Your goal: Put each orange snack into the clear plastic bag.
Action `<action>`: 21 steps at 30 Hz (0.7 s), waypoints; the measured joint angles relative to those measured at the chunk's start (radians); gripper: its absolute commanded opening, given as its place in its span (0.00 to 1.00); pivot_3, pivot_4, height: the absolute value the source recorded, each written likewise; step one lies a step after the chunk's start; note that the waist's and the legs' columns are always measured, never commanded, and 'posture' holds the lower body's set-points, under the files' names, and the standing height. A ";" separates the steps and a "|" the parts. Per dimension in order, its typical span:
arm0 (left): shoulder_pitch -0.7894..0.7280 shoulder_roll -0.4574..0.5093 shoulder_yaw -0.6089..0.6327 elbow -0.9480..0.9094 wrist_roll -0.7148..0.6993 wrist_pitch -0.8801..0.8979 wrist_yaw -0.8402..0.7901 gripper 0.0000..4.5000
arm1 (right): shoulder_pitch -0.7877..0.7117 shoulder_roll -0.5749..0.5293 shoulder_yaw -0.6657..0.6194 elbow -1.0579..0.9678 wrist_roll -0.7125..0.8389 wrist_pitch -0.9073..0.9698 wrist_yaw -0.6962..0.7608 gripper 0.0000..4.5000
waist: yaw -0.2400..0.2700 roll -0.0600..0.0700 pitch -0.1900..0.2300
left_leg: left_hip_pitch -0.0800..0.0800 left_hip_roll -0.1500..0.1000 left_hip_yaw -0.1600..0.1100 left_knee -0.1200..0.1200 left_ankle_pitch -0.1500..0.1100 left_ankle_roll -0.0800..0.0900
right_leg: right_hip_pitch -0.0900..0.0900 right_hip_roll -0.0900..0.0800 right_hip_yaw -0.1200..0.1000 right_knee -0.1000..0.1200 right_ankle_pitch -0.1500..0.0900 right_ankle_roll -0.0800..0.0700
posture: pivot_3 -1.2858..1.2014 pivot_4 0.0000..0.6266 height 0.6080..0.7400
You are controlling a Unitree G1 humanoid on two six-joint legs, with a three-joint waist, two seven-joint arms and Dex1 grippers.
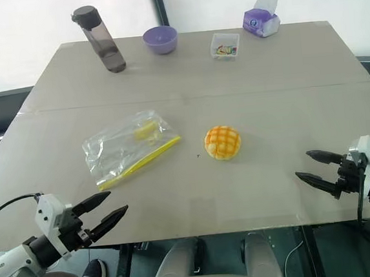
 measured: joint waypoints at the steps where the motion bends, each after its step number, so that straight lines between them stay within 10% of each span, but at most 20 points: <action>1: 0.000 0.000 0.000 0.000 0.000 0.000 0.000 0.79 | 0.000 0.000 0.000 0.000 0.000 0.000 0.000 0.86 | 0.000 0.000 0.000 | 0.000 0.000 0.000 0.000 0.000 0.000 | 0.000 0.000 0.000 0.000 0.000 0.000 | 0.52 0.24 1.00; 21: -0.063 0.000 -0.049 0.012 0.005 -0.003 0.044 0.79 | -0.033 0.001 0.001 -0.038 0.014 0.050 -0.017 0.86 | 0.000 0.000 0.000 | 0.001 0.000 -0.001 0.000 0.000 0.000 | 0.001 0.000 -0.001 0.000 0.000 0.000 | 0.52 0.24 1.00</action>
